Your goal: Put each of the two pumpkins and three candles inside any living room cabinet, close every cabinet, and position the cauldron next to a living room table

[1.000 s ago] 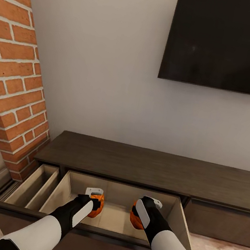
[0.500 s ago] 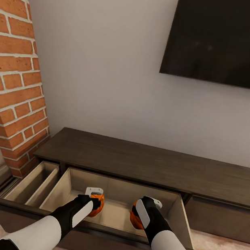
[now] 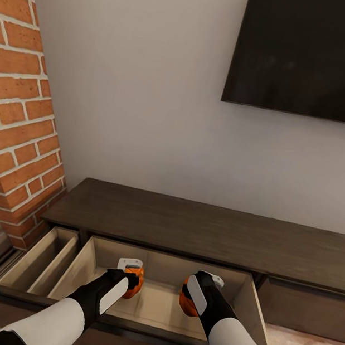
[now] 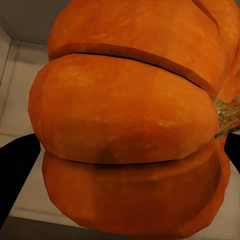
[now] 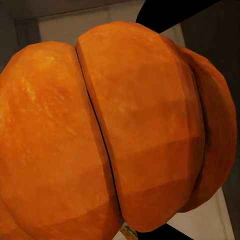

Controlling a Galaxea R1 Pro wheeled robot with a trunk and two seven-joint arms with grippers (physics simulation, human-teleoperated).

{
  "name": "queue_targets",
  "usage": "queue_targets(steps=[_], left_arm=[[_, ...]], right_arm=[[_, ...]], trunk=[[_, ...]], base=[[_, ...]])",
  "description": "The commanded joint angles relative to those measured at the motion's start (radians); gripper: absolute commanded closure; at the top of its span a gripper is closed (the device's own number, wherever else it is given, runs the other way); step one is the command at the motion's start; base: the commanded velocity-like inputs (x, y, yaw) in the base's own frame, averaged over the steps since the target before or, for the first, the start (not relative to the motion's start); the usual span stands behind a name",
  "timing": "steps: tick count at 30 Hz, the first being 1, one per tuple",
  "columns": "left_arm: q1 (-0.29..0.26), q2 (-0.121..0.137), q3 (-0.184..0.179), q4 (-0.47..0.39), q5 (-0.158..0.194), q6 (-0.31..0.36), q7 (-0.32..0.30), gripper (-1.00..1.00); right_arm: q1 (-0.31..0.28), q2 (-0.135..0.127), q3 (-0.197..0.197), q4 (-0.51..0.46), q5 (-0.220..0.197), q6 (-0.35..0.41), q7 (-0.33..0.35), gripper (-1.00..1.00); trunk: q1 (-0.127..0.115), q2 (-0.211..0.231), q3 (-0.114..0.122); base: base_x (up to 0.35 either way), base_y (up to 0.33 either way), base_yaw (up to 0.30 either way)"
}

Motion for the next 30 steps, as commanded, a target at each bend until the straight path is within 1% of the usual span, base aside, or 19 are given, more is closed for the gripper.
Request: queue_targets(steps=[1, 13, 19, 22, 25, 30], left_arm=[[-0.001, 0.0, -0.003, -0.001, 0.005, 0.004, 0.009, 1.0], [-0.002, 0.0, -0.002, -0.001, 0.006, 0.016, 0.02, 1.0], [-0.002, 0.0, -0.002, -0.001, 0.005, 0.004, 0.019, 1.0], [-0.002, 0.0, -0.002, -0.001, 0.005, 0.0, 0.019, 1.0], [-0.002, 0.0, -0.002, -0.001, 0.006, 0.0, 0.018, 1.0], [-0.002, 0.0, -0.002, -0.005, 0.006, 0.0, 0.018, 1.0]], right_arm=[[0.0, 0.0, 0.003, -0.002, -0.006, 0.003, -0.007, 1.0], [0.0, 0.0, 0.004, -0.002, -0.008, 0.003, -0.007, 1.0], [0.0, 0.0, 0.004, -0.001, -0.007, 0.003, -0.007, 1.0], [0.0, 0.0, 0.004, -0.002, -0.007, 0.003, -0.007, 1.0], [0.0, 0.0, 0.004, -0.002, -0.007, 0.003, -0.007, 1.0], [0.0, 0.0, 0.004, -0.002, -0.006, 0.002, -0.007, 1.0]], trunk=[[0.0, -0.001, -0.005], [0.006, -0.003, -0.051], [0.008, -0.005, -0.074], [0.008, -0.005, -0.074], [0.01, -0.006, -0.086], [0.01, -0.006, -0.086]], base=[[0.004, 0.0, 0.0], [0.0, 0.0, 0.0], [0.0, 0.0, 0.0], [0.0, 0.0, 0.0], [0.0, 0.0, 0.0], [0.0, 0.0, 0.0]])
